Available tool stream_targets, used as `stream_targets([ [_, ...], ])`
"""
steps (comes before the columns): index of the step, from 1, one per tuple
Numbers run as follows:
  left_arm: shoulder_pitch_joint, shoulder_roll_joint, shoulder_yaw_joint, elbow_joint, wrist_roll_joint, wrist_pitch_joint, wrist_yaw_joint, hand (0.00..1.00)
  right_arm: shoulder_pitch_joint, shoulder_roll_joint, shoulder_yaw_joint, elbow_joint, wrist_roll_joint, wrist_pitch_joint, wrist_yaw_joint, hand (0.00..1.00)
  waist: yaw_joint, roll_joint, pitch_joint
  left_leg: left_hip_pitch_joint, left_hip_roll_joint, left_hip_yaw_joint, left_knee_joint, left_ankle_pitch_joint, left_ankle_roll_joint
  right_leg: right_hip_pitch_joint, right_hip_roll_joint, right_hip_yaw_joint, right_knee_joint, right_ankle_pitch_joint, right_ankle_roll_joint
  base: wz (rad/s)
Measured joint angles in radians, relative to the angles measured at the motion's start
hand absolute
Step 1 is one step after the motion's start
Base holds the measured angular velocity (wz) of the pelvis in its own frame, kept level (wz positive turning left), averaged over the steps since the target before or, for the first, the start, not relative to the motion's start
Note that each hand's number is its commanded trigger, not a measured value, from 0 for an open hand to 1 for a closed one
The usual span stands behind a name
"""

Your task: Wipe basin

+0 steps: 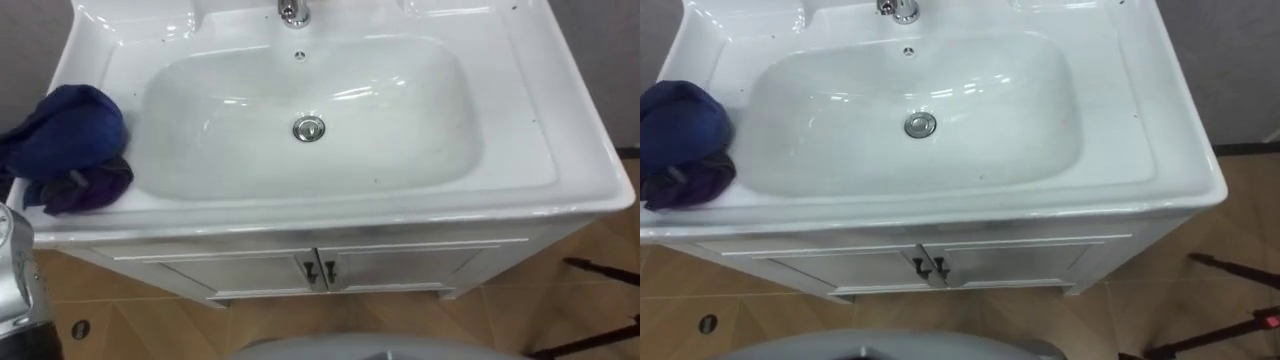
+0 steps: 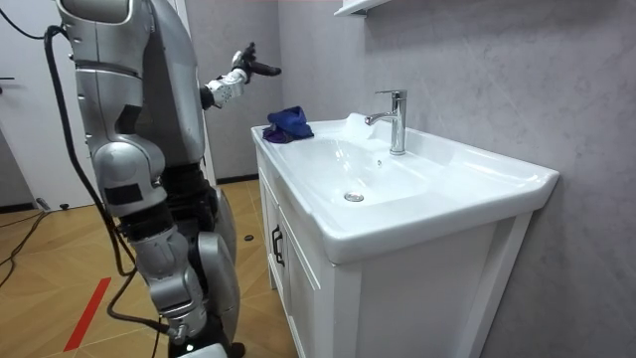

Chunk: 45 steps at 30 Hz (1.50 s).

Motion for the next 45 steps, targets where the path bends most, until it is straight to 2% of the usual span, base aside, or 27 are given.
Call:
stream_targets([
  [4, 0.0, -0.008, 0.015, 0.0, -0.003, -0.03, 0.044, 0.0, 0.0, 0.002, 0.001, -0.001, 0.001, -0.016, -0.002, 0.0, 0.013, 0.0, 0.0007, 0.0, 0.0, -0.001, 0.0, 0.0, 0.0, 0.0, 0.0, -0.001, 0.0, 0.0, 0.0, 0.01],
  [6, 0.002, -0.023, 0.013, 0.0, -0.011, -0.047, 0.048, 0.0, 0.0, 0.003, 0.001, -0.002, 0.001, -0.024, -0.002, 0.0, 0.02, -0.001, 0.0009, -0.001, 0.0, -0.002, -0.002, 0.0, 0.0, 0.0, 0.0, -0.003, 0.0, 0.0, 0.0, 0.0],
  [14, 0.003, -0.031, 0.009, 0.0, -0.021, -0.085, 0.056, 0.0, 0.003, 0.008, 0.0, -0.002, -0.003, -0.048, -0.001, 0.0, 0.013, -0.006, 0.0016, -0.005, -0.001, -0.005, -0.001, 0.0, 0.0, 0.007, 0.0, -0.005, -0.003, 0.0, 0.0, 0.0],
  [25, 0.002, -0.031, -0.006, 0.003, -0.022, -0.088, 0.055, 0.0, 0.021, 0.015, -0.001, -0.001, -0.003, -0.048, -0.001, 0.0, 0.015, -0.01, 0.0008, 0.002, -0.002, -0.001, -0.002, 0.0, 0.0, 0.022, 0.0, -0.006, -0.015, 0.0, 0.0, 0.01],
  [28, 0.002, -0.031, -0.002, 0.005, -0.022, -0.087, 0.061, 0.0, 0.022, 0.015, -0.001, 0.006, -0.002, -0.047, -0.003, 0.0, 0.019, -0.007, 0.003, 0.003, -0.002, -0.002, -0.002, 0.0, 0.0, 0.021, 0.0, -0.008, -0.016, 0.0, 0.0, 0.01],
  [31, 0.002, -0.03, 0.031, 0.005, -0.022, -0.087, 0.083, 0.0, 0.022, 0.014, -0.005, 0.01, -0.008, -0.047, -0.011, 0.0, 0.023, -0.002, 0.0038, 0.003, -0.002, -0.004, -0.002, 0.0, 0.0, 0.018, 0.0, -0.008, -0.016, 0.0, 0.0, -0.02],
  [34, 0.003, -0.028, 0.116, 0.005, -0.023, -0.088, 0.125, 0.0, 0.036, 0.014, -0.016, 0.007, -0.013, -0.047, -0.019, 0.0, 0.031, 0.005, 0.0006, 0.005, -0.003, -0.006, -0.002, 0.0, 0.0, 0.022, 0.0, -0.008, -0.016, 0.0, 0.0, -0.03],
  [38, 0.022, -0.026, 0.203, 0.012, -0.075, -0.092, 0.196, 0.0, 0.071, 0.011, -0.02, 0.001, -0.013, -0.045, -0.03, 0.0, 0.077, 0.021, -0.002, 0.006, -0.003, -0.007, -0.004, 0.0, 0.0, 0.021, -0.001, -0.006, -0.013, 0.0, 0.0, 0.0],
  [41, 0.051, -0.014, 0.273, 0.093, -0.104, -0.092, 0.216, 0.0, 0.082, 0.004, -0.018, 0.0, -0.077, -0.031, -0.033, 0.0, 0.109, 0.031, -0.0047, 0.005, -0.005, -0.011, -0.004, 0.0, 0.0, 0.015, -0.002, -0.005, -0.012, -0.004, 0.002, 0.06],
  [43, 0.073, -0.011, 0.3, 0.155, -0.2, -0.094, 0.254, 0.0, 0.083, 0.002, -0.009, -0.003, -0.098, -0.023, -0.04, 0.0, 0.127, 0.032, -0.005, 0.002, -0.011, -0.031, -0.003, 0.0, 0.0, 0.012, -0.008, -0.022, -0.01, -0.012, 0.006, 0.23],
  [45, 0.101, -0.011, 0.307, 0.217, -0.261, -0.096, 0.263, 0.0, 0.093, 0.001, -0.009, -0.025, -0.1, -0.018, -0.04, 0.0, 0.138, 0.038, -0.0102, 0.003, -0.017, -0.046, -0.003, 0.0, 0.0, 0.016, -0.012, -0.033, -0.007, -0.016, 0.009, 0.19],
])
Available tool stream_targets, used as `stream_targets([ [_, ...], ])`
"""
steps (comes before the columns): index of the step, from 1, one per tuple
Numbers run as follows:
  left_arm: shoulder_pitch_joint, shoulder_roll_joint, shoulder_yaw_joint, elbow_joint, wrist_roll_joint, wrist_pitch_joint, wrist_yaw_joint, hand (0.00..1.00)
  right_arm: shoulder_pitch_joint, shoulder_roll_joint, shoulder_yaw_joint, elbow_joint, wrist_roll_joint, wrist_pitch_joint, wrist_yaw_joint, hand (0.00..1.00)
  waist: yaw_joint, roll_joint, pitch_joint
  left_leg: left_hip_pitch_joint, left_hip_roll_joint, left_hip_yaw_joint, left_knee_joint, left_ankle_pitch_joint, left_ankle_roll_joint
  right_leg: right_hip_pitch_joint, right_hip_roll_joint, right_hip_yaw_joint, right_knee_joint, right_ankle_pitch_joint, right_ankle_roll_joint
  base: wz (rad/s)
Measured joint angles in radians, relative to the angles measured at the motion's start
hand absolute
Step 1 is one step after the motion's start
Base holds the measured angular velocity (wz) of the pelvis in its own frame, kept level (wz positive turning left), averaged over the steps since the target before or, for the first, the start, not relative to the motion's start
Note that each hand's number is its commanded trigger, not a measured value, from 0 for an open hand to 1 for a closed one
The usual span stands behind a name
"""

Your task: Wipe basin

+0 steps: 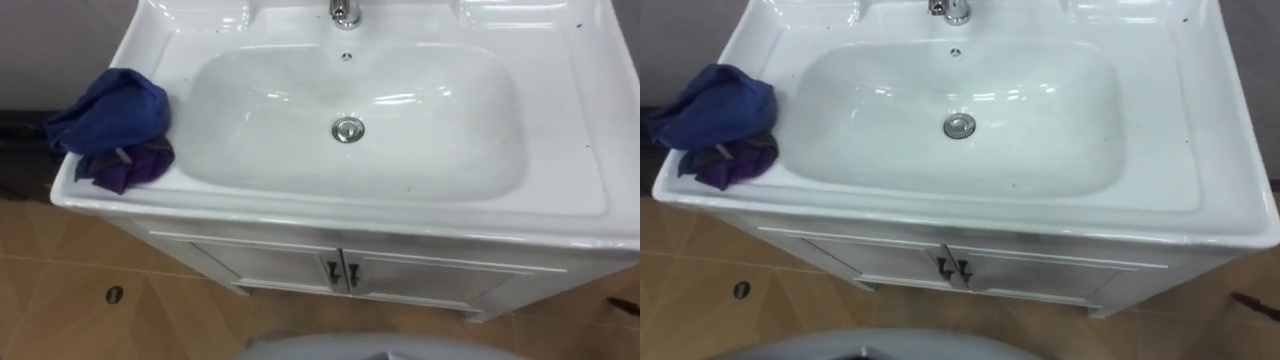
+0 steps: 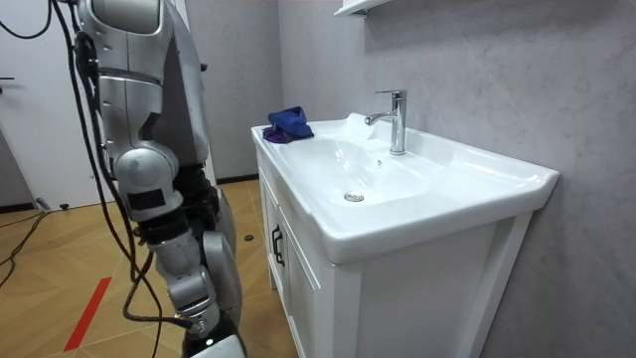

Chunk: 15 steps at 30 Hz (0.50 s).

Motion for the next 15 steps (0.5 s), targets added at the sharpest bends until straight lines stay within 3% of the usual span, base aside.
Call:
stream_targets([
  [5, 0.064, 0.0, 0.002, 0.172, -0.198, -0.001, 0.021, 0.0, 0.013, -0.002, -0.002, -0.068, -0.016, 0.015, -0.001, 0.0, 0.021, 0.0, -0.0035, -0.017, -0.006, -0.024, 0.005, 0.0, 0.0, 0.004, -0.005, -0.028, 0.0, -0.001, 0.001, 0.17],
  [6, 0.07, -0.001, 0.001, 0.229, -0.247, -0.001, 0.021, 0.0, 0.012, -0.003, -0.001, -0.073, -0.019, 0.02, -0.002, 0.0, 0.024, -0.008, -0.0028, -0.018, -0.008, -0.033, 0.004, 0.002, 0.003, 0.001, -0.006, -0.035, 0.0, -0.001, 0.002, 0.22],
  [9, 0.111, -0.03, -0.005, 0.337, -0.322, -0.001, 0.021, 0.0, 0.016, -0.003, 0.009, -0.095, -0.02, 0.038, -0.001, 0.0, 0.041, -0.011, -0.0059, -0.017, -0.009, -0.033, 0.003, 0.002, 0.004, 0.002, -0.008, -0.037, -0.002, -0.002, 0.003, 0.03],
  [13, 0.14, -0.039, -0.023, 0.504, -0.361, 0.001, 0.013, 0.0, 0.015, -0.003, 0.01, -0.094, -0.03, 0.053, -0.002, 0.0, 0.048, -0.012, -0.0069, -0.017, -0.01, -0.035, 0.002, 0.002, 0.004, 0.006, -0.009, -0.039, 0.0, -0.001, 0.003, 0.01],
  [15, 0.167, -0.051, -0.073, 0.596, -0.357, 0.002, 0.007, 0.0, 0.017, -0.003, 0.01, -0.088, -0.033, 0.059, -0.004, 0.0, 0.047, -0.017, -0.0058, -0.013, -0.009, -0.035, -0.001, 0.002, 0.004, 0.007, -0.008, -0.038, -0.001, -0.001, 0.004, 0.0],
])
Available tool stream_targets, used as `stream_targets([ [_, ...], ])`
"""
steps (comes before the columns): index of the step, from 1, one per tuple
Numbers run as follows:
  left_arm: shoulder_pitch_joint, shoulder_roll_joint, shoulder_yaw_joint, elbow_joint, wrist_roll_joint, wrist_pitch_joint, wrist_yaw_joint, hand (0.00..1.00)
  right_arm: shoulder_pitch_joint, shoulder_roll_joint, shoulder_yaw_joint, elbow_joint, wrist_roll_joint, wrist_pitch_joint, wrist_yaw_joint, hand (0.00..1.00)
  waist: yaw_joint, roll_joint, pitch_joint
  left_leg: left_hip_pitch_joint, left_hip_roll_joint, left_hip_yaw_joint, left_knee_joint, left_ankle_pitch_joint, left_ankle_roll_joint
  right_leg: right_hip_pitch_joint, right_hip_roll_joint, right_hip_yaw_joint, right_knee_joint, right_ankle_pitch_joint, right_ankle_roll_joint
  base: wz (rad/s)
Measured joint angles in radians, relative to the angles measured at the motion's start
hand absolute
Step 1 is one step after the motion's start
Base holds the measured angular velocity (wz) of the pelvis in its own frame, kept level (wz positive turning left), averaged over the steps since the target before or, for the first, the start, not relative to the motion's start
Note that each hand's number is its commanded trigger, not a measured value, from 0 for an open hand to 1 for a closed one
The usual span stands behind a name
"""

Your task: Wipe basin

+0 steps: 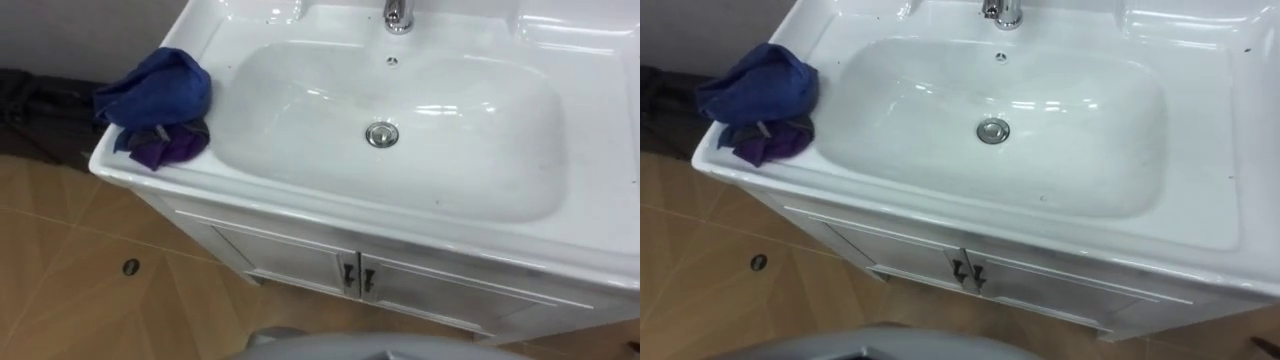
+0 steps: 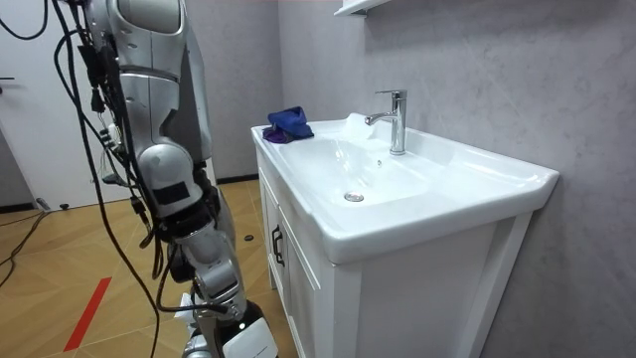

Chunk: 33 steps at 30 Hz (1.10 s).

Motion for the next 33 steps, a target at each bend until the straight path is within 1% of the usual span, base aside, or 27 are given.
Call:
stream_targets([
  [1, 0.007, -0.007, -0.015, 0.021, 0.001, 0.0, -0.003, 0.0, 0.0, 0.0, 0.0, 0.001, 0.0, 0.0, 0.001, 0.0, -0.001, -0.004, -0.0018, 0.0, 0.0, 0.0, 0.0, 0.0, 0.0, 0.0, 0.0, 0.0, 0.001, 0.0, 0.0, 0.0],
  [2, 0.02, -0.021, -0.049, 0.065, 0.001, 0.002, -0.013, 0.0, 0.001, 0.0, 0.001, 0.002, -0.004, 0.0, 0.003, 0.0, -0.003, -0.006, -0.002, -0.001, 0.0, 0.0, 0.0, 0.0, 0.0, 0.0, 0.0, 0.0, 0.001, 0.0, 0.0, 0.0],
  [3, 0.03, -0.039, -0.093, 0.101, 0.002, 0.004, -0.021, 0.0, -0.002, 0.0, 0.013, 0.014, -0.004, 0.002, 0.003, 0.0, -0.004, -0.007, -0.0001, -0.002, 0.0, 0.0, 0.001, 0.0, 0.0, 0.003, 0.0, 0.0, 0.0, 0.0, 0.0, 0.0],
  [4, 0.038, -0.052, -0.149, 0.144, 0.01, 0.006, -0.032, 0.0, -0.01, 0.001, 0.019, 0.028, -0.004, 0.004, 0.004, 0.0, -0.007, -0.013, -0.0001, -0.001, 0.0, 0.0, 0.002, 0.0, 0.0, 0.007, 0.0, -0.001, -0.002, 0.0, 0.0, 0.05],
  [5, 0.04, -0.059, -0.177, 0.166, 0.013, 0.008, -0.04, 0.0, -0.015, 0.002, 0.022, 0.036, -0.004, 0.006, 0.004, 0.0, -0.01, -0.017, 0.0, -0.001, 0.0, -0.002, 0.003, 0.0, 0.0, 0.009, 0.0, -0.003, -0.005, 0.0, 0.0, 0.09],
  [6, 0.044, -0.073, -0.229, 0.203, 0.024, 0.013, -0.051, 0.0, -0.023, 0.004, 0.038, 0.048, 0.0, 0.01, 0.004, 0.0, -0.022, -0.025, 0.0008, 0.0, 0.0, -0.005, 0.002, 0.0, 0.0, 0.011, 0.0, -0.008, -0.007, 0.0, 0.0, 0.1],
  [7, 0.047, -0.086, -0.279, 0.236, 0.051, 0.023, -0.064, 0.0, -0.03, 0.005, 0.055, 0.052, 0.006, 0.013, 0.004, 0.0, -0.031, -0.034, 0.0022, 0.001, 0.001, -0.008, 0.003, 0.0, 0.0, 0.012, -0.001, -0.012, -0.006, 0.0, 0.0, 0.1],
  [8, 0.046, -0.092, -0.301, 0.248, 0.07, 0.031, -0.071, 0.0, -0.032, 0.006, 0.059, 0.052, 0.006, 0.012, 0.004, 0.0, -0.034, -0.039, 0.0024, 0.0, 0.001, -0.009, 0.003, 0.0, 0.0, 0.014, -0.001, -0.013, -0.005, 0.0, 0.0, 0.09],
  [9, 0.044, -0.1, -0.344, 0.279, 0.135, 0.041, -0.098, 0.0, -0.037, 0.011, 0.06, 0.055, 0.004, 0.013, 0.004, 0.0, -0.043, -0.047, 0.0029, 0.0, 0.001, -0.013, 0.003, 0.0, 0.0, 0.014, -0.001, -0.014, -0.004, 0.0, 0.0, 0.05],
  [10, 0.043, -0.104, -0.363, 0.292, 0.17, 0.048, -0.114, 0.0, -0.042, 0.013, 0.06, 0.062, 0.004, 0.013, 0.004, 0.0, -0.048, -0.05, 0.0038, -0.001, 0.002, -0.012, 0.004, 0.0, 0.0, 0.015, -0.001, -0.014, -0.005, 0.0, 0.0, 0.05],
  [12, 0.043, -0.11, -0.447, 0.334, 0.302, 0.062, -0.174, 0.0, -0.066, 0.015, 0.066, 0.105, 0.006, 0.013, 0.011, 0.0, -0.074, -0.056, 0.0049, -0.001, 0.001, -0.013, 0.005, 0.0, 0.0, 0.018, -0.001, -0.017, -0.006, 0.0, 0.0, 0.03],
  [13, 0.043, -0.11, -0.47, 0.343, 0.335, 0.069, -0.189, 0.0, -0.073, 0.015, 0.072, 0.116, 0.006, 0.015, 0.014, 0.0, -0.082, -0.057, 0.0052, -0.001, 0.001, -0.016, 0.005, 0.0, 0.0, 0.018, 0.0, -0.019, -0.005, 0.0, 0.0, 0.05],
  [15, 0.031, -0.111, -0.538, 0.361, 0.454, 0.095, -0.248, 0.0, -0.077, 0.019, 0.102, 0.14, 0.009, 0.022, 0.028, 0.0, -0.101, -0.06, 0.0066, -0.003, 0.0, -0.016, 0.004, 0.0, 0.0, 0.015, 0.0, -0.02, -0.005, 0.0, 0.0, 0.02],
  [16, 0.026, -0.111, -0.555, 0.362, 0.472, 0.102, -0.263, 0.0, -0.077, 0.021, 0.11, 0.146, 0.01, 0.022, 0.034, 0.0, -0.108, -0.061, 0.0073, -0.004, 0.0, -0.016, 0.004, 0.0, 0.0, 0.015, 0.0, -0.02, -0.005, 0.0, 0.0, 0.0],
  [18, -0.002, -0.112, -0.613, 0.394, 0.513, 0.125, -0.323, 0.0, -0.08, 0.026, 0.144, 0.16, 0.013, 0.028, 0.047, 0.0, -0.135, -0.064, 0.0082, -0.004, 0.0, -0.014, 0.003, 0.0, 0.0, 0.016, 0.001, -0.019, -0.005, -0.001, 0.0, -0.04],
  [19, -0.011, -0.112, -0.639, 0.409, 0.537, 0.136, -0.354, 0.0, -0.08, 0.032, 0.147, 0.162, 0.012, 0.036, 0.055, 0.0, -0.143, -0.067, 0.0091, -0.003, 0.002, -0.004, 0.004, 0.0, 0.0, 0.014, 0.002, -0.012, -0.005, -0.001, 0.0, -0.12],
  [20, -0.014, -0.112, -0.647, 0.412, 0.546, 0.142, -0.372, 0.0, -0.08, 0.035, 0.146, 0.162, 0.01, 0.038, 0.059, 0.0, -0.148, -0.07, 0.0093, -0.003, 0.003, 0.002, 0.004, 0.0, 0.0, 0.014, 0.002, -0.009, -0.005, -0.001, -0.001, -0.17],
  [21, -0.018, -0.112, -0.654, 0.416, 0.567, 0.152, -0.402, 0.0, -0.078, 0.042, 0.146, 0.163, 0.009, 0.042, 0.066, 0.0, -0.162, -0.076, 0.0103, -0.003, 0.005, 0.009, 0.003, 0.0, 0.0, 0.014, 0.003, -0.004, -0.004, -0.001, -0.001, -0.12],
  [22, -0.02, -0.112, -0.655, 0.417, 0.576, 0.159, -0.416, 0.0, -0.078, 0.044, 0.146, 0.163, 0.009, 0.043, 0.069, 0.0, -0.168, -0.079, 0.0107, -0.003, 0.006, 0.015, 0.002, -0.001, 0.0, 0.013, 0.003, -0.001, -0.004, -0.001, -0.001, -0.2],
  [23, -0.021, -0.112, -0.656, 0.418, 0.584, 0.171, -0.444, 0.0, -0.076, 0.046, 0.146, 0.166, 0.009, 0.043, 0.074, 0.0, -0.17, -0.083, 0.0105, -0.002, 0.008, 0.035, 0.002, -0.001, 0.0, 0.01, 0.004, 0.012, -0.004, -0.001, -0.002, -0.21],
  [25, -0.024, -0.112, -0.656, 0.424, 0.595, 0.188, -0.48, 0.0, -0.069, 0.046, 0.146, 0.167, 0.009, 0.044, 0.082, 0.0, -0.179, -0.088, 0.0105, -0.001, 0.008, 0.044, 0.002, -0.001, 0.0, 0.009, 0.003, 0.018, -0.003, -0.001, -0.002, -0.14],
  [27, -0.026, -0.112, -0.657, 0.437, 0.601, 0.213, -0.519, 0.0, -0.07, 0.046, 0.145, 0.167, 0.008, 0.064, 0.092, 0.0, -0.192, -0.091, 0.0112, -0.001, 0.01, 0.061, 0.002, -0.002, 0.001, 0.005, 0.003, 0.028, -0.002, -0.001, -0.002, -0.11],
  [29, -0.03, -0.112, -0.657, 0.445, 0.605, 0.231, -0.547, 0.0, -0.068, 0.046, 0.143, 0.167, 0.008, 0.065, 0.101, 0.0, -0.196, -0.091, 0.0113, 0.0, 0.01, 0.065, 0.002, -0.003, 0.002, -0.002, 0.003, 0.035, -0.002, -0.001, -0.002, -0.1],
  [31, -0.038, -0.112, -0.656, 0.456, 0.626, 0.241, -0.576, 0.0, -0.068, 0.048, 0.142, 0.168, 0.006, 0.069, 0.113, 0.0, -0.2, -0.091, 0.0114, 0.0, 0.01, 0.065, 0.002, -0.003, 0.003, -0.003, 0.003, 0.037, -0.001, -0.001, -0.001, -0.02],
  [33, -0.061, -0.112, -0.657, 0.48, 0.673, 0.254, -0.611, 0.0, -0.069, 0.052, 0.142, 0.167, -0.002, 0.077, 0.126, 0.0, -0.203, -0.091, 0.0121, 0.004, 0.01, 0.065, 0.001, -0.003, 0.003, -0.001, 0.002, 0.037, -0.001, -0.001, -0.001, 0.0],
])
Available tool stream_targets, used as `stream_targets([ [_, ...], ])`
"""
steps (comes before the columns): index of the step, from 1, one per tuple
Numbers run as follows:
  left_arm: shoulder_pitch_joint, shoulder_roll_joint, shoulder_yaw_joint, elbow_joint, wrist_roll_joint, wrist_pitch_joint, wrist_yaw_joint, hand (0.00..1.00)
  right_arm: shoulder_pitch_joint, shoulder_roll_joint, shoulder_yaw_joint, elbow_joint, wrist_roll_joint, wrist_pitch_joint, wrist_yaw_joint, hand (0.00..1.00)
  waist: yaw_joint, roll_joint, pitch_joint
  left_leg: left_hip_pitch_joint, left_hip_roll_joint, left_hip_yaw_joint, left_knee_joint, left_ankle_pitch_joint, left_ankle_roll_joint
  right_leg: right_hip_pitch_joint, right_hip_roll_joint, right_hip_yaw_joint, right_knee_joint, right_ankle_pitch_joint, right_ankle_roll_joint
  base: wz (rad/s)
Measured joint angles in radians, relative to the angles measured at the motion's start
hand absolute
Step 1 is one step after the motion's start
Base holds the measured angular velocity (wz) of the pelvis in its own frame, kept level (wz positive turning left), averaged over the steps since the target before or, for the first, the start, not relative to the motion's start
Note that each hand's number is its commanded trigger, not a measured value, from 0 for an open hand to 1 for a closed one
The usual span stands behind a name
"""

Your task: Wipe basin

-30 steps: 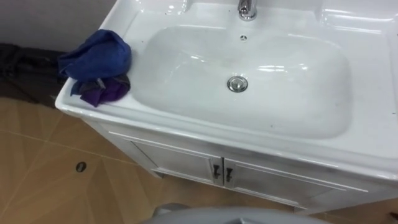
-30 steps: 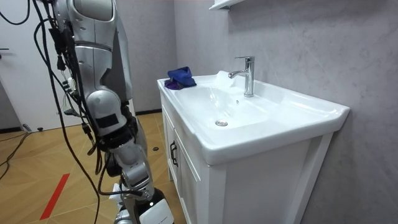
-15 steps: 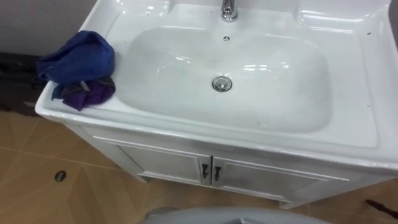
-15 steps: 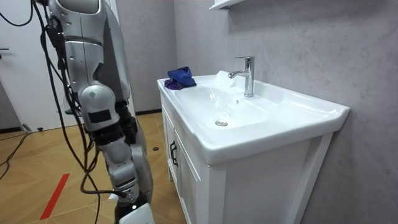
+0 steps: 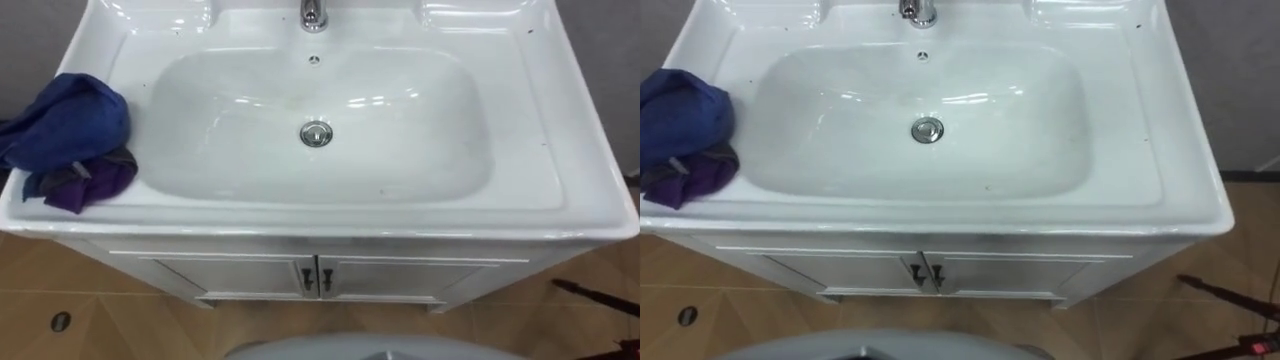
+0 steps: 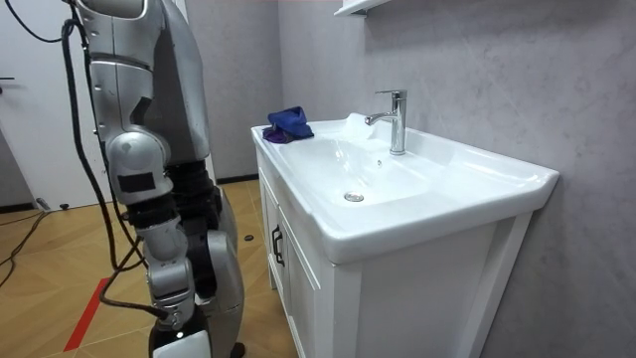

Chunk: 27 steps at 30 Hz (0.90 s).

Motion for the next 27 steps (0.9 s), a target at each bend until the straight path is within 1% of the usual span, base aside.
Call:
stream_targets([
  [3, -0.011, 0.0, 0.0, 0.003, 0.047, 0.015, -0.039, 0.0, 0.0, 0.006, 0.001, 0.0, -0.012, 0.001, 0.012, 0.0, 0.001, -0.003, 0.003, 0.012, 0.001, 0.002, -0.002, -0.001, 0.001, 0.011, -0.002, 0.003, -0.002, 0.0, 0.0, 0.0],
  [5, -0.017, 0.0, -0.001, 0.003, 0.076, 0.019, -0.061, 0.0, 0.0, 0.008, 0.002, 0.0, -0.011, 0.001, 0.02, 0.0, 0.0, -0.003, 0.0031, 0.013, 0.001, 0.002, -0.002, -0.002, 0.003, 0.011, -0.002, 0.004, -0.002, -0.001, 0.001, 0.0],
  [8, -0.025, 0.0, -0.001, 0.003, 0.116, 0.034, -0.09, 0.0, 0.001, 0.012, 0.004, 0.0, -0.011, 0.009, 0.02, 0.0, 0.001, -0.003, 0.0032, 0.014, 0.001, 0.005, -0.002, -0.002, 0.003, 0.011, -0.001, 0.006, 0.001, -0.001, 0.001, 0.0],
  [14, -0.046, 0.0, -0.001, 0.002, 0.127, 0.04, -0.128, 0.0, 0.0, 0.015, 0.007, 0.002, -0.015, 0.01, 0.032, 0.0, -0.002, -0.002, 0.0047, 0.025, 0.001, 0.013, -0.003, -0.003, 0.004, 0.015, -0.002, 0.014, -0.001, -0.002, 0.002, -0.04],
  [15, -0.051, 0.0, -0.002, 0.001, 0.136, 0.046, -0.136, 0.0, -0.002, 0.014, 0.008, 0.001, -0.025, 0.014, 0.034, 0.0, -0.002, -0.002, 0.0051, 0.026, 0.001, 0.018, -0.002, -0.003, 0.005, 0.015, -0.002, 0.018, -0.001, -0.002, 0.002, -0.06],
  [17, -0.06, 0.004, -0.026, -0.002, 0.147, 0.057, -0.158, 0.0, -0.006, 0.012, 0.013, 0.001, -0.028, 0.025, 0.036, 0.0, -0.005, 0.0, 0.0065, 0.026, 0.002, 0.02, -0.002, -0.006, 0.009, 0.015, -0.002, 0.017, 0.0, -0.002, 0.003, 0.02],
  [18, -0.066, 0.006, -0.039, -0.002, 0.159, 0.061, -0.174, 0.0, -0.012, 0.012, 0.014, 0.001, -0.029, 0.034, 0.035, 0.0, -0.012, 0.0, 0.0072, 0.025, 0.001, 0.021, -0.001, -0.007, 0.011, 0.015, -0.002, 0.014, 0.002, -0.003, 0.004, 0.05],
  [22, -0.075, 0.006, -0.039, 0.001, 0.207, 0.079, -0.216, 0.0, -0.013, 0.012, 0.015, 0.001, -0.029, 0.044, 0.032, 0.0, -0.018, -0.001, 0.0078, 0.03, -0.001, 0.024, -0.001, -0.012, 0.015, 0.016, -0.003, 0.017, 0.014, -0.005, 0.008, -0.03],
  [27, -0.075, 0.006, -0.038, 0.003, 0.214, 0.114, -0.246, 0.0, -0.01, 0.012, 0.016, 0.001, -0.029, 0.062, 0.032, 0.0, -0.018, 0.0, 0.0085, 0.03, -0.001, 0.025, -0.001, -0.014, 0.017, 0.015, -0.004, 0.019, 0.013, -0.005, 0.01, 0.0],
])
